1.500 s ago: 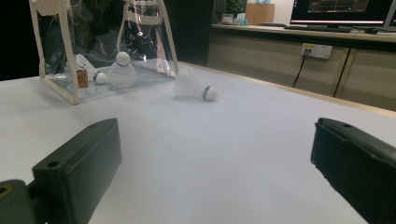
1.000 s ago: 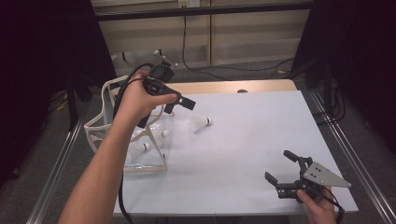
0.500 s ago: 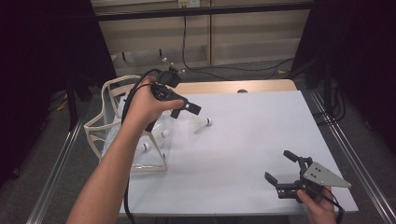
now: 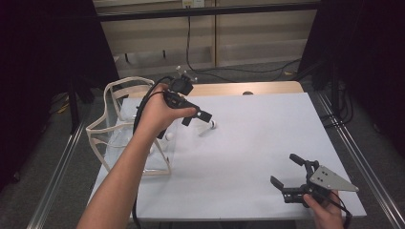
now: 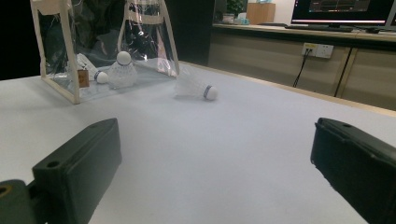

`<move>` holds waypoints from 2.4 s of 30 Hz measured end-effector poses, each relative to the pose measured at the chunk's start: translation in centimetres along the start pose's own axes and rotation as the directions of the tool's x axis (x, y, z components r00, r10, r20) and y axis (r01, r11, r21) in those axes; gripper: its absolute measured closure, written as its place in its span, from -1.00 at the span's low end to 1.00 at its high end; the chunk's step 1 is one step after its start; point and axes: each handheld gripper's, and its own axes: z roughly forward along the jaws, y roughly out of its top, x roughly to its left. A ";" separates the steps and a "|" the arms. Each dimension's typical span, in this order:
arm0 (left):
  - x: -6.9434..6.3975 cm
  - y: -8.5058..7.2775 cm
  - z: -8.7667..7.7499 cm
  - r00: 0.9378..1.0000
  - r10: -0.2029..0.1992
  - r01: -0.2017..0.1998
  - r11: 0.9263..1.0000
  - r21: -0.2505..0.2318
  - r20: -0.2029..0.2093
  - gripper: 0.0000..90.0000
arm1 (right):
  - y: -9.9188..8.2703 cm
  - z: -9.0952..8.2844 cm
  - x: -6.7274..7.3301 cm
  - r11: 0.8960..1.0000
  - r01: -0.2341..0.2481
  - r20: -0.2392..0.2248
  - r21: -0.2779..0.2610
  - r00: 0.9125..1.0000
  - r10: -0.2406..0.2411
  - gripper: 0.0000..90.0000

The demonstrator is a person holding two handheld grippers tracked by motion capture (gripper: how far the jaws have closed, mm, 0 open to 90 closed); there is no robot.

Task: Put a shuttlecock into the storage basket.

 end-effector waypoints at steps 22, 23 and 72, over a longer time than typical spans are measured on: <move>-0.3 -1.1 3.8 1.000 -0.011 0.011 1.000 0.007 0.006 -0.86 | 0.0 0.0 0.0 1.000 0.002 0.000 -0.001 1.000 -0.002 -0.97; -0.3 -1.1 3.9 1.000 -0.008 0.008 1.000 0.013 0.006 -0.87 | 0.0 0.0 0.0 1.000 0.002 0.000 -0.001 1.000 -0.002 -0.97; 0.6 -3.2 10.1 0.995 -0.078 0.079 0.997 0.015 -0.056 -0.88 | 0.0 -0.1 -0.1 1.000 0.004 0.002 -0.003 1.000 -0.004 -0.97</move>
